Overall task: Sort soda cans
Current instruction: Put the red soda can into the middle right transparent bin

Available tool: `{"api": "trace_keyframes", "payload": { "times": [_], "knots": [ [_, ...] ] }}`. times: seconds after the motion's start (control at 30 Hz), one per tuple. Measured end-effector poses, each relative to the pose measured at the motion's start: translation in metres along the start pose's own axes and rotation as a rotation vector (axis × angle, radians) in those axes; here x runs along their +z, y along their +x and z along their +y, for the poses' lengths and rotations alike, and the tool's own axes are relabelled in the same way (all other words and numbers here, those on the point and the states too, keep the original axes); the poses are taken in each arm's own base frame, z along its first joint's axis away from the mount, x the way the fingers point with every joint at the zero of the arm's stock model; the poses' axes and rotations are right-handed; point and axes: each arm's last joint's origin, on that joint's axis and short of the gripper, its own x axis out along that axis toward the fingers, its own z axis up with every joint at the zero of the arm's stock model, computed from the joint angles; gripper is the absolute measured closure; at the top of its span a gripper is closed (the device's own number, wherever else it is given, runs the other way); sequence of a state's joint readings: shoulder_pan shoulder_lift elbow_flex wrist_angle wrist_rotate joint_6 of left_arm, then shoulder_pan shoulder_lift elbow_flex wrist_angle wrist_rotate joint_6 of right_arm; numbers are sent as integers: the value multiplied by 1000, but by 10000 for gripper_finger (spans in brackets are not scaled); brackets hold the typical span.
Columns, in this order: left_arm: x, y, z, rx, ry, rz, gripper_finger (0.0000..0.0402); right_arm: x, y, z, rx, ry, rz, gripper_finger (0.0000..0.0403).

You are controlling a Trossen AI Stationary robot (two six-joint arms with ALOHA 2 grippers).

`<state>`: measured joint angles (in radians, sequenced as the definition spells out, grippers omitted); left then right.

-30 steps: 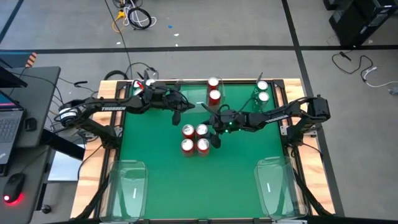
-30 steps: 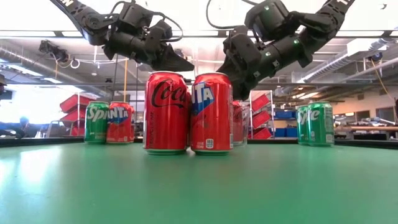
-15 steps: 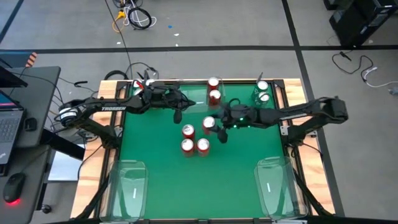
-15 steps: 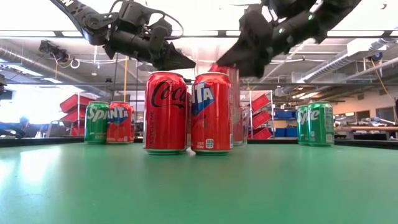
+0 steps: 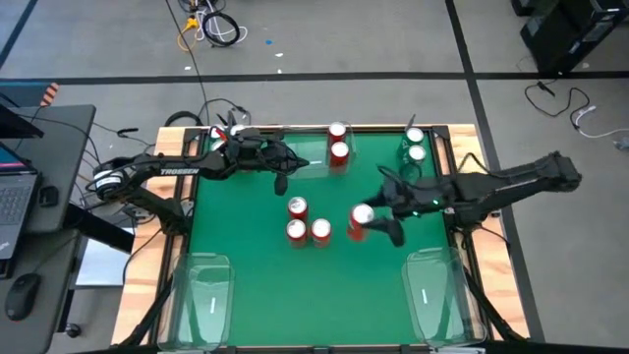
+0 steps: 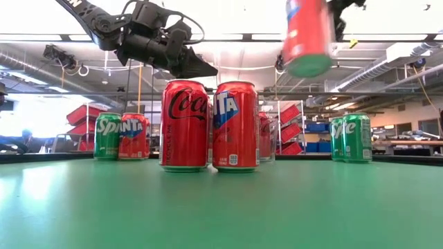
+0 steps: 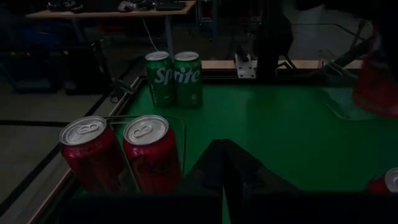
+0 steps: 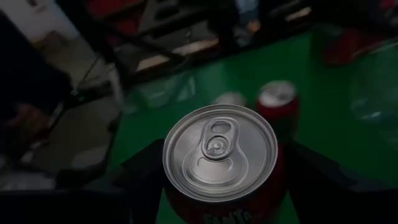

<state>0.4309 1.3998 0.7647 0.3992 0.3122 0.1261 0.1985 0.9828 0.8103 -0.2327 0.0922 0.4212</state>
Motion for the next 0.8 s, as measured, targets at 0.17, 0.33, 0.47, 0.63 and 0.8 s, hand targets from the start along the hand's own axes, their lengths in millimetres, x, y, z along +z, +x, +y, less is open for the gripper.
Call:
{"api": "trace_keyframes", "payload": {
  "times": [0.17, 0.33, 0.47, 0.63, 0.8],
  "knots": [
    [0, 0, 0, -1, 0, 1, 398, -3, -23, 31, 84, 13, 111, 135],
    [-1, 0, 0, -2, -2, 6, 398, -13, -39, 49, 78, 142, 273, 135],
    [-1, 0, 0, -3, -4, 11, 398, -29, -47, 51, -45, 331, 432, 135],
    [-1, 0, 0, -4, -3, 8, 398, -49, -54, 44, -277, 471, 596, 135],
    [-1, 0, 0, -4, -6, 7, 398, -56, -55, 41, -371, 481, 639, 135]
  ]
}}
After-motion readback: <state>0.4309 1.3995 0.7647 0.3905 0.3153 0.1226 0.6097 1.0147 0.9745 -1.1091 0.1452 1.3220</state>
